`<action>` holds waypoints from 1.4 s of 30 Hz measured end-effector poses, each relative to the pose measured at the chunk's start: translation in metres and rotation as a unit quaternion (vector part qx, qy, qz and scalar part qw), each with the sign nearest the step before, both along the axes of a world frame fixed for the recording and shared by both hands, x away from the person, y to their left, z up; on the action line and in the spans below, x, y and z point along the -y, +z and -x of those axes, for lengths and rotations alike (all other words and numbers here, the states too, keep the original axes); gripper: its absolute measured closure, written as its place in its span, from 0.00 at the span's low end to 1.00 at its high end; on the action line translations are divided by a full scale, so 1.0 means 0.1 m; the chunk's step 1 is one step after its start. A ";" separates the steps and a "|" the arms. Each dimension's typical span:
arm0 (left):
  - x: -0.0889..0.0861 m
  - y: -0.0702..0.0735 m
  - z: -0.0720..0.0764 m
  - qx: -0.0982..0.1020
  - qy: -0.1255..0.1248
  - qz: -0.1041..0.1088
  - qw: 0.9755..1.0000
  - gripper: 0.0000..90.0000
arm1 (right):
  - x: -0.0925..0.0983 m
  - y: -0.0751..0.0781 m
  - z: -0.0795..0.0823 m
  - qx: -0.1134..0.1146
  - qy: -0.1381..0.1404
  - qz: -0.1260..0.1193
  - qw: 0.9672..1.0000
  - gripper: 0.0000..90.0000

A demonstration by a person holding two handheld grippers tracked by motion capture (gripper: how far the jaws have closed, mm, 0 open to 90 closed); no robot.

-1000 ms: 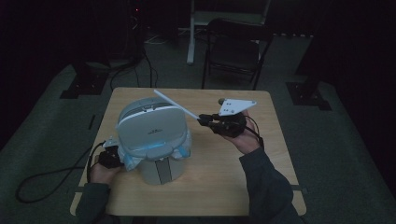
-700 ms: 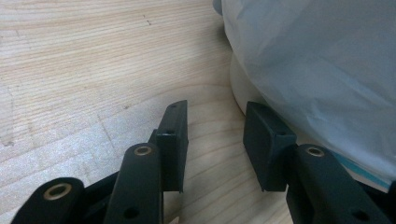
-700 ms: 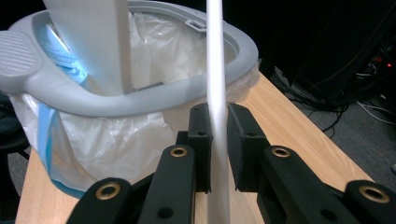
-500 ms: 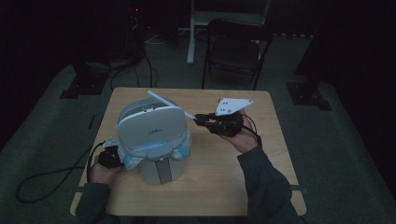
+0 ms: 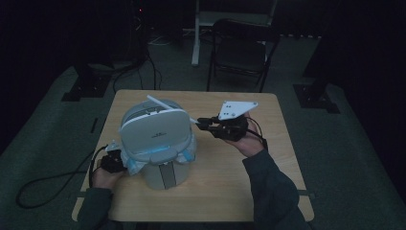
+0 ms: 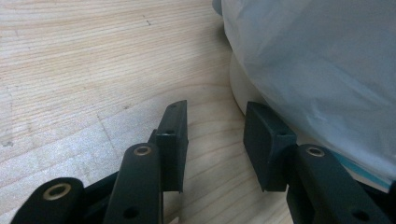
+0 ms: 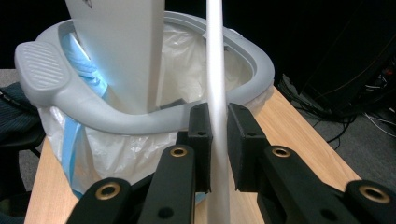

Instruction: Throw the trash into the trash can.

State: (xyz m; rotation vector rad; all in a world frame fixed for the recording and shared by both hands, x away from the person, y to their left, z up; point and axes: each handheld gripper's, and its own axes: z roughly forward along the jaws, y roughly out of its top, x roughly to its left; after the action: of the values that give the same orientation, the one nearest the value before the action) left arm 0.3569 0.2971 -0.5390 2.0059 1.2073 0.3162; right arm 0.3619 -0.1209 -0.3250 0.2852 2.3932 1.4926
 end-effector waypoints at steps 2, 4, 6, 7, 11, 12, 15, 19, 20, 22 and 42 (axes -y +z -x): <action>0.00 0.00 0.00 0.000 0.000 0.001 1.000 0.68 | -0.01 0.00 0.02 0.001 0.003 0.002 1.000 0.89; 0.00 0.00 0.00 0.000 0.000 0.000 1.000 0.68 | -0.01 0.00 0.02 0.001 0.004 0.003 1.000 0.89; 0.00 0.00 0.00 0.000 0.000 0.001 1.000 0.68 | -0.01 0.00 0.03 0.002 0.006 0.004 1.000 0.89; 0.00 0.00 0.00 0.000 0.000 0.001 1.000 0.68 | -0.01 0.00 0.04 0.003 0.008 0.004 1.000 0.89; 0.00 0.00 0.00 -0.001 0.000 0.000 1.000 0.68 | 0.00 0.00 0.05 0.003 0.009 0.006 1.000 0.89; 0.00 0.00 0.00 -0.001 0.000 0.001 1.000 0.68 | 0.00 -0.01 0.05 0.002 0.009 0.005 1.000 0.89; 0.00 0.00 0.00 -0.001 0.000 0.001 1.000 0.68 | 0.00 -0.01 0.06 0.002 0.009 0.007 1.000 0.89; 0.00 0.00 0.00 -0.001 0.000 0.001 1.000 0.68 | 0.01 -0.01 0.07 0.003 0.010 0.009 1.000 0.89; 0.00 0.00 0.00 -0.001 0.000 0.001 1.000 0.68 | 0.01 -0.01 0.07 0.003 0.009 0.009 1.000 0.89; 0.00 0.00 0.00 -0.001 -0.001 0.001 1.000 0.68 | 0.01 -0.01 0.07 0.002 0.009 0.009 1.000 0.89; 0.00 0.00 0.00 -0.001 -0.001 0.000 1.000 0.68 | -0.08 0.01 0.05 0.000 0.020 0.009 1.000 0.89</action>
State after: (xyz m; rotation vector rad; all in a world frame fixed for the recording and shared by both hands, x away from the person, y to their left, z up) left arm 0.3571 0.2972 -0.5389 2.0072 1.2070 0.3140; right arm 0.3565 -0.1131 -0.3242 0.2339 2.4248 1.4872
